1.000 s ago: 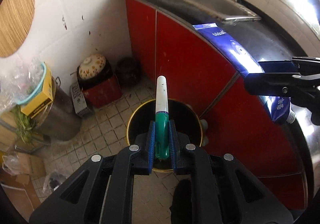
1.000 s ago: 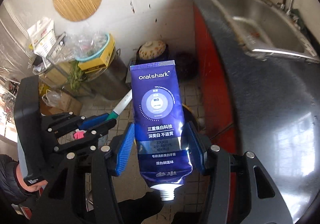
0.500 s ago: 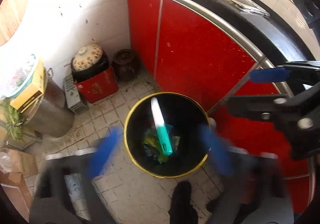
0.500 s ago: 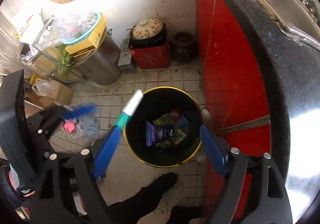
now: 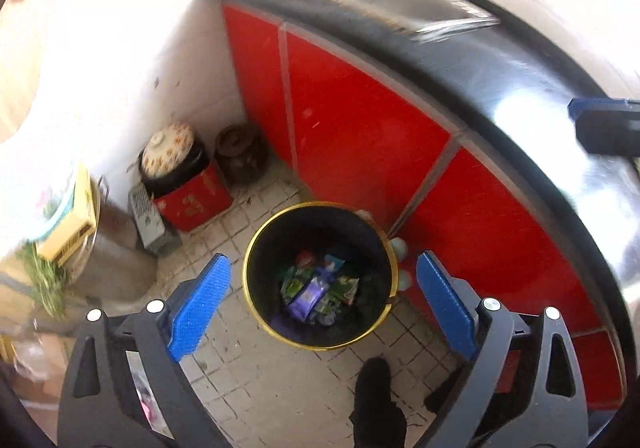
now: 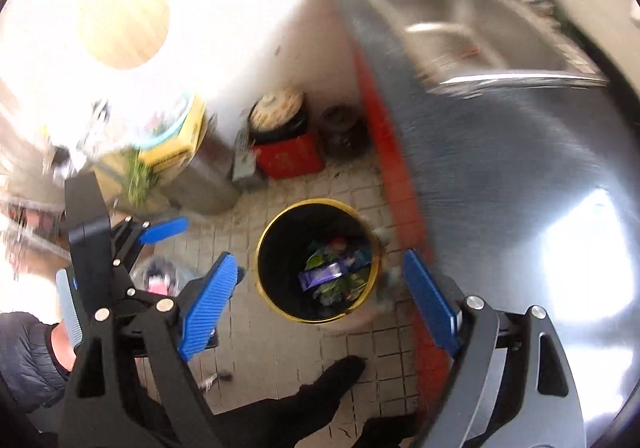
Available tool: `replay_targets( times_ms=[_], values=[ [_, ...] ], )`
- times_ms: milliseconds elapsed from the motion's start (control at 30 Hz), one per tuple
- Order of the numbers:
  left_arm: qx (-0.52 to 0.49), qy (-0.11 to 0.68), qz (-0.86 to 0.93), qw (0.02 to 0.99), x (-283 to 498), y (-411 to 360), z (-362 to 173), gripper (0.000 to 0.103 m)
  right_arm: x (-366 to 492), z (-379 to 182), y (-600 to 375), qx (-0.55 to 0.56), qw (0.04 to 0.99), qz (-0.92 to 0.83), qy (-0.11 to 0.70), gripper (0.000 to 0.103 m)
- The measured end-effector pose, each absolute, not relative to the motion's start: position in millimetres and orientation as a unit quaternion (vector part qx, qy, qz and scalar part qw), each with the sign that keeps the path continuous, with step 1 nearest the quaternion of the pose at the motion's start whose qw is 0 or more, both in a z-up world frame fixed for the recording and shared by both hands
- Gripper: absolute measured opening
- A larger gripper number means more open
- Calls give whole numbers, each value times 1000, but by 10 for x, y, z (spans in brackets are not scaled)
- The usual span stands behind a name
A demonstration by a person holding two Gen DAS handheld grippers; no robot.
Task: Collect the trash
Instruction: 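Swing both open tools back over the counter, then grasp the clear plastic cup with the left tool while the right tool grasps the yellow tape roll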
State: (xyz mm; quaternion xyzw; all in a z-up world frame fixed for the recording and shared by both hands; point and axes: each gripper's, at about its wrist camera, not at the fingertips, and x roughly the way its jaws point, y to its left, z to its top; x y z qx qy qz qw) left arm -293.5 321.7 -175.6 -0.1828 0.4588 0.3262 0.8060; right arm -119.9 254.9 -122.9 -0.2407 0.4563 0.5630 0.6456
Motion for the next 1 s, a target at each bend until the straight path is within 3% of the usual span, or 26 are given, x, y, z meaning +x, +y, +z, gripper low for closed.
replay_targets(
  times_ms=[200, 467, 733, 1000],
  values=[
    [-120, 443, 219, 861, -2157, 2584, -1122, 92, -545, -542, 1354, -195, 749, 479, 415, 84],
    [6, 387, -6, 922, -814, 1189, -399, 92, -14, -59, -332, -145, 850, 329, 384, 84],
    [84, 367, -133, 917, -220, 161, -211, 92, 192, 4, -1610, -71, 892, 224, 387, 84],
    [120, 382, -150, 904, 318, -73, -381, 92, 593, -163, -1955, -37, 895, 194, 399, 84]
  ],
)
